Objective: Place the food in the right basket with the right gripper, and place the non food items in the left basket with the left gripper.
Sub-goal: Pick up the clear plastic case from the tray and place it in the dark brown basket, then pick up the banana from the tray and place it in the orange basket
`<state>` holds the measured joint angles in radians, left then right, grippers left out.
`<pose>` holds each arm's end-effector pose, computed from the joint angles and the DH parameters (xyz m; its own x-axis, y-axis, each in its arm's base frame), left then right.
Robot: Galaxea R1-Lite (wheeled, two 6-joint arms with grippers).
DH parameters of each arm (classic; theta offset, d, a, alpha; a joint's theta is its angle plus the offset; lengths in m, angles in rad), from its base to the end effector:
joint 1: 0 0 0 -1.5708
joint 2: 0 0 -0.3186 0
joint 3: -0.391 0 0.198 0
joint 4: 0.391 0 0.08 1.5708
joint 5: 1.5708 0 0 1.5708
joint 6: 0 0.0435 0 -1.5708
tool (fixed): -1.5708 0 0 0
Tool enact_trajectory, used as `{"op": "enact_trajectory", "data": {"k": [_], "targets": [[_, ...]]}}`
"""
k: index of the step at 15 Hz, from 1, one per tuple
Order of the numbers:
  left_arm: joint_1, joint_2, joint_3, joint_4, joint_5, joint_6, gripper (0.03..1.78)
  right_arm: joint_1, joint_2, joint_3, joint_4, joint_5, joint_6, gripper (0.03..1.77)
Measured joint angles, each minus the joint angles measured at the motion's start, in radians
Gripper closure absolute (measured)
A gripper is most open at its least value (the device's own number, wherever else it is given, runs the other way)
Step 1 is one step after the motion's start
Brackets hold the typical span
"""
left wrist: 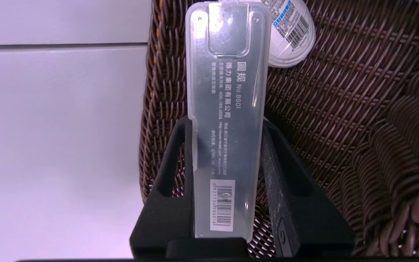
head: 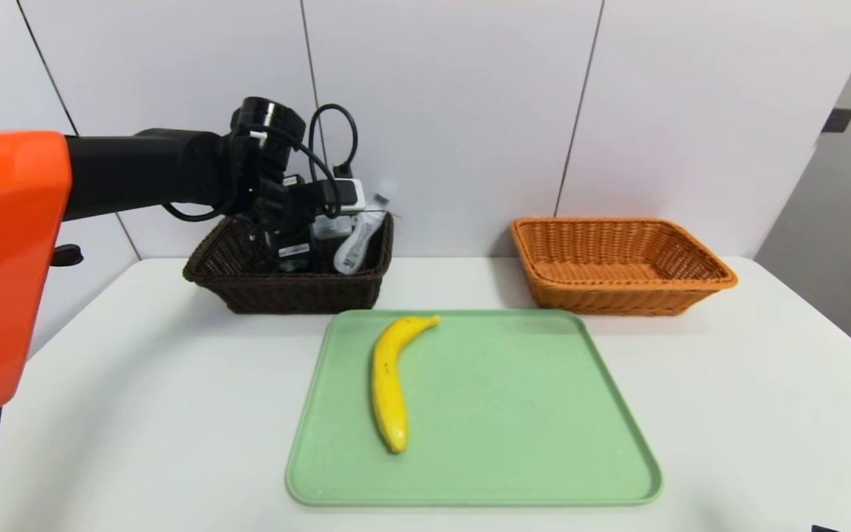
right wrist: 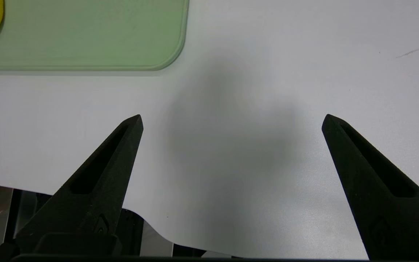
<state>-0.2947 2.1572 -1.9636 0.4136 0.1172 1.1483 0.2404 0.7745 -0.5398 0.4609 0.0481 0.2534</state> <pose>0.4528 -0.1321 0.2339 0.8144 -0.1250 -0.5667 0.5786 0.2500 0.7764 0.0603 0.0169 0.1745 0.7333 0.2293 -0.6401 -0.1089 0.9689 0.2223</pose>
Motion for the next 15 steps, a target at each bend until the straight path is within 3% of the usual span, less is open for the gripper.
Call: {"op": "enact_trajectory", "data": {"k": [3,8,12,15], "targets": [[-0.004,0.006,0.0,0.008,0.003,-0.034,0.85,0.0,0.0,0.0,0.0,0.0,0.0,0.1],[-0.013,-0.023,0.0,0.061,0.0,-0.173,0.49,0.0,-0.001,-0.003,0.0,-0.001,0.0,0.1],[-0.012,-0.111,0.0,0.107,0.001,-0.451,0.34,0.0,0.011,-0.05,0.005,-0.001,-0.006,0.1],[-0.004,-0.229,0.0,0.259,0.001,-0.754,0.27,0.003,0.048,-0.121,0.028,0.0,-0.011,0.1]]}}
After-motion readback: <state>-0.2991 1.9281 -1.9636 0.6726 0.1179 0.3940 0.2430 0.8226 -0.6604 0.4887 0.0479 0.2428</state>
